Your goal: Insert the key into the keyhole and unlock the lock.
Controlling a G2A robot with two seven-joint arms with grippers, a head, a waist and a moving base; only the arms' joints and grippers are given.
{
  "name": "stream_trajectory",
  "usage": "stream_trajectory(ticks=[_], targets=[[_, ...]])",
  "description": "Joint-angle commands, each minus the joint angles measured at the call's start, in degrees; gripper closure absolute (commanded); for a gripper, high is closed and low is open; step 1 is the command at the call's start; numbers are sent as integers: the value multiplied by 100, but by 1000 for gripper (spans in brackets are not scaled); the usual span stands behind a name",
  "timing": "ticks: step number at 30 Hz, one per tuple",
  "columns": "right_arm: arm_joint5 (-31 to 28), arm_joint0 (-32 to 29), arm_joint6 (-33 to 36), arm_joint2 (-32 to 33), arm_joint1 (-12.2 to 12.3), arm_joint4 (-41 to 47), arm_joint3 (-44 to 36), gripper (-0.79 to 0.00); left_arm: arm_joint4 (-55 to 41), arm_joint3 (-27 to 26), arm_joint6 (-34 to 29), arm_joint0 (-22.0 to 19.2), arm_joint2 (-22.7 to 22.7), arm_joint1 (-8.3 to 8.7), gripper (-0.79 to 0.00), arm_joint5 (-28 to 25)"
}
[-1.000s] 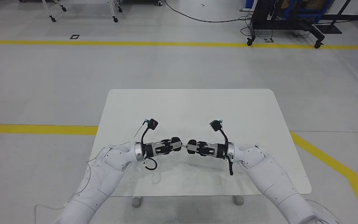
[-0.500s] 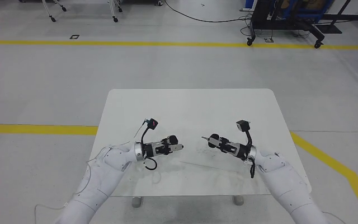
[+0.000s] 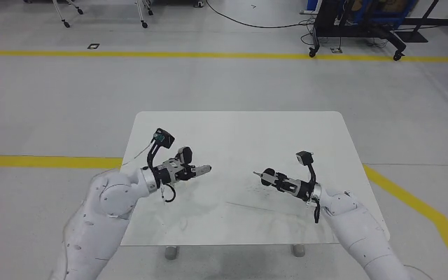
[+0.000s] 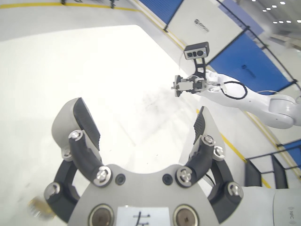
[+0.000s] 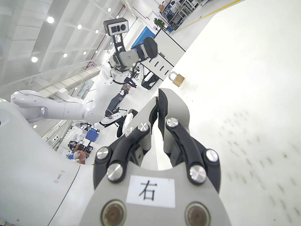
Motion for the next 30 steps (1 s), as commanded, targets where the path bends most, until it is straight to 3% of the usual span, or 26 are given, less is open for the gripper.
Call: stream_trajectory(ticks=[1,4,6,8,13,19,24,30], targets=[[0,0,0,0,0,0,0,0,369,-1034,-634,662,-790,108,-785,695],[0,0,0,0,0,0,0,0,1202,-1983,-1060,1329,-1186,163,-785,1718],[0,0,0,0,0,0,0,0,2070,-2182,-1280,1574,-1090,180,-785,2224],[0,0,0,0,0,0,0,0,2732,-2102,-1405,1587,-703,176,-785,2473],[0,0,0,0,0,0,0,0,3892,-1178,-1457,925,493,79,-785,3052],[0,0,0,0,0,0,0,0,4133,-143,-1490,29,1507,-123,-785,3525],[0,0,0,0,0,0,0,0,4272,309,-1622,-387,1823,-227,-776,3807],[0,0,0,0,0,0,0,0,4391,369,-1701,-486,1860,-276,-693,4046]])
